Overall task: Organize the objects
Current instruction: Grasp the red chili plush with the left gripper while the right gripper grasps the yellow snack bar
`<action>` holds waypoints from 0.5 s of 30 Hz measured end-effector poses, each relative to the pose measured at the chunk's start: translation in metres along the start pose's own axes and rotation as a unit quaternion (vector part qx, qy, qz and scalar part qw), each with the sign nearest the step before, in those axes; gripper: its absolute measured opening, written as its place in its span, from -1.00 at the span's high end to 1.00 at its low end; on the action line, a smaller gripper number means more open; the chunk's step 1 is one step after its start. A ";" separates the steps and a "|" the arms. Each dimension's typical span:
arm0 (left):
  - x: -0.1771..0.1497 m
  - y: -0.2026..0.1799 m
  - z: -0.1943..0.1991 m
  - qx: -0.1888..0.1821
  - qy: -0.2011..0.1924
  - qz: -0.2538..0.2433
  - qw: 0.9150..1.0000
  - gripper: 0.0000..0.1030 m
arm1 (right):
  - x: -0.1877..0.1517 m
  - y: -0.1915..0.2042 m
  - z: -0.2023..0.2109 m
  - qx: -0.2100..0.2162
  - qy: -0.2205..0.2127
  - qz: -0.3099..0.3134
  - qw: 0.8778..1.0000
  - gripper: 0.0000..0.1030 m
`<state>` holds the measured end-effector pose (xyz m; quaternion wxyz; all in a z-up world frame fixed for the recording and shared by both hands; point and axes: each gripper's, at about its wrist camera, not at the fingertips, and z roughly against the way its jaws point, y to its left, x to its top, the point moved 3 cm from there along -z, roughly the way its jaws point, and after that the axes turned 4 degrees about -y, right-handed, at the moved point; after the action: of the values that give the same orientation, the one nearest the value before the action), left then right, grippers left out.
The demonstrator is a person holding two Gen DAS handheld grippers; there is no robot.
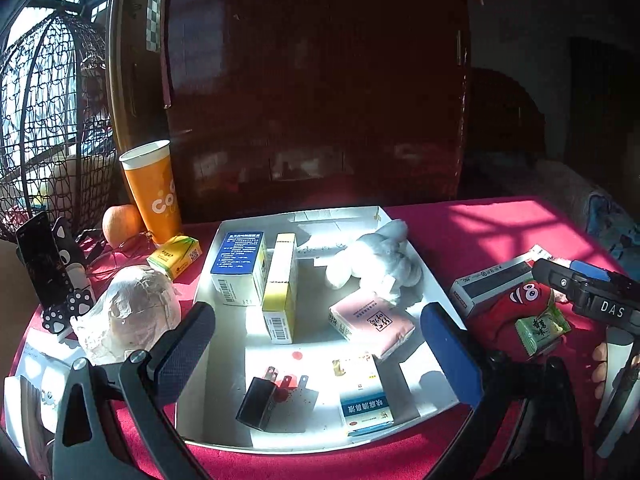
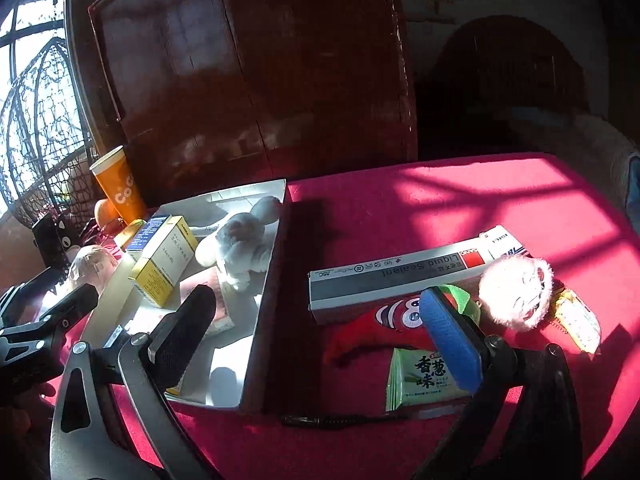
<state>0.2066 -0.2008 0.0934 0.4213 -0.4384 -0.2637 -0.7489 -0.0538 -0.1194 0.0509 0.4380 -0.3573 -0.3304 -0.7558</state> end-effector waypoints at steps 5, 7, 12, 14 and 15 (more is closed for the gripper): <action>-0.003 -0.040 0.000 -0.069 0.013 -0.050 0.996 -1.00 | 0.002 -0.114 0.015 -0.088 -0.007 -0.077 0.993 -0.99; -0.007 -0.063 -0.002 -0.120 0.031 -0.066 0.990 -1.00 | -0.002 -0.151 0.021 -0.109 -0.004 -0.100 0.989 -0.99; -0.012 -0.125 -0.012 -0.213 0.062 -0.115 0.968 -1.00 | -0.012 -0.197 0.014 -0.093 0.027 -0.103 0.990 -0.99; -0.010 -0.148 -0.021 -0.236 0.066 -0.137 0.960 -1.00 | -0.014 -0.197 0.009 -0.072 0.036 -0.087 0.993 -0.99; -0.009 -0.157 -0.027 -0.240 0.071 -0.147 0.957 -1.00 | -0.015 -0.193 0.008 -0.056 0.039 -0.075 0.995 -0.99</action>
<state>0.0618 -0.1386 0.0684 0.2065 -0.4285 -0.1075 -0.8730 -0.2201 -0.0296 0.0067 0.3716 -0.3262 -0.2962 -0.8172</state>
